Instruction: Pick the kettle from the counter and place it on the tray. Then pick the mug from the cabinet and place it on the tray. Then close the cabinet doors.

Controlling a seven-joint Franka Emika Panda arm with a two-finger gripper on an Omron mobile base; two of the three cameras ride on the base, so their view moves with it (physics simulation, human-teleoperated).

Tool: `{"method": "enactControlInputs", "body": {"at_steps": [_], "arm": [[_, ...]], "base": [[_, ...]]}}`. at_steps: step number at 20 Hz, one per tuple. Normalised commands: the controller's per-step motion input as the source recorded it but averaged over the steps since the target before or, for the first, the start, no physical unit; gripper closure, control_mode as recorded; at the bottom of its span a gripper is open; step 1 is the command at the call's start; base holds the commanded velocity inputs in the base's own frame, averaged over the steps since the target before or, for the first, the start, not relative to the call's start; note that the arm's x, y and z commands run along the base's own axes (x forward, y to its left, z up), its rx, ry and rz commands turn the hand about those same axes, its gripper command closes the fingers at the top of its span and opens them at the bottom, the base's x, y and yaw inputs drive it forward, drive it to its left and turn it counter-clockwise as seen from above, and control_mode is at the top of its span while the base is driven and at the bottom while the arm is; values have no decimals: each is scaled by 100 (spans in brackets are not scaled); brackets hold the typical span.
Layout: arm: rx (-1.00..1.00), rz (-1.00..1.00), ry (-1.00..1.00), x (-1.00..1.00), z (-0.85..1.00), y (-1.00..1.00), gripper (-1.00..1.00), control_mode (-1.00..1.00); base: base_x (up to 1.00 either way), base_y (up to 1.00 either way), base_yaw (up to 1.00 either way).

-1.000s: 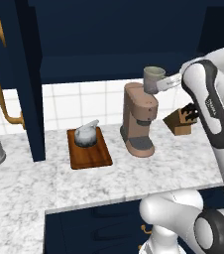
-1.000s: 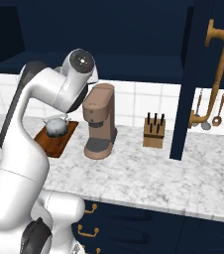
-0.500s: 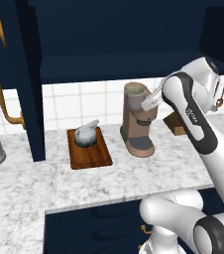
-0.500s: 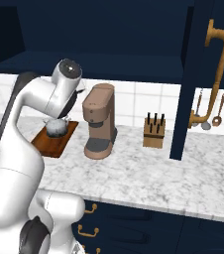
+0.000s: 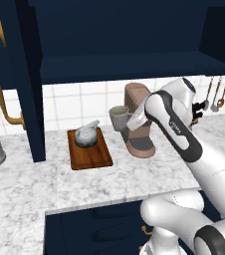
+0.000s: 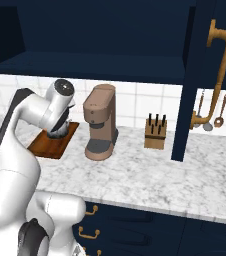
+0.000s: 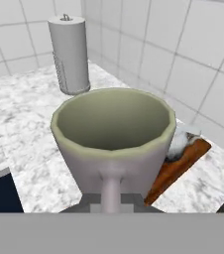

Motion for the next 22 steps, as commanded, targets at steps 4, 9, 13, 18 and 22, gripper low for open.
{"method": "enactControlInputs", "body": {"at_steps": [4, 9, 13, 18, 22], "arm": [[0, 0, 22, 8, -74, 57, 100, -100], [1, 0, 18, 9, -73, 43, 100, -100], [0, 0, 9, 14, -70, 30, 100, -100], [0, 0, 0, 23, -60, 20, 100, -100], [0, 0, 0, 37, -27, 8, 100, -100]], "base": [[0, 0, 0], [0, 0, 0], [0, 0, 0], [0, 0, 0], [0, 0, 0]]}}
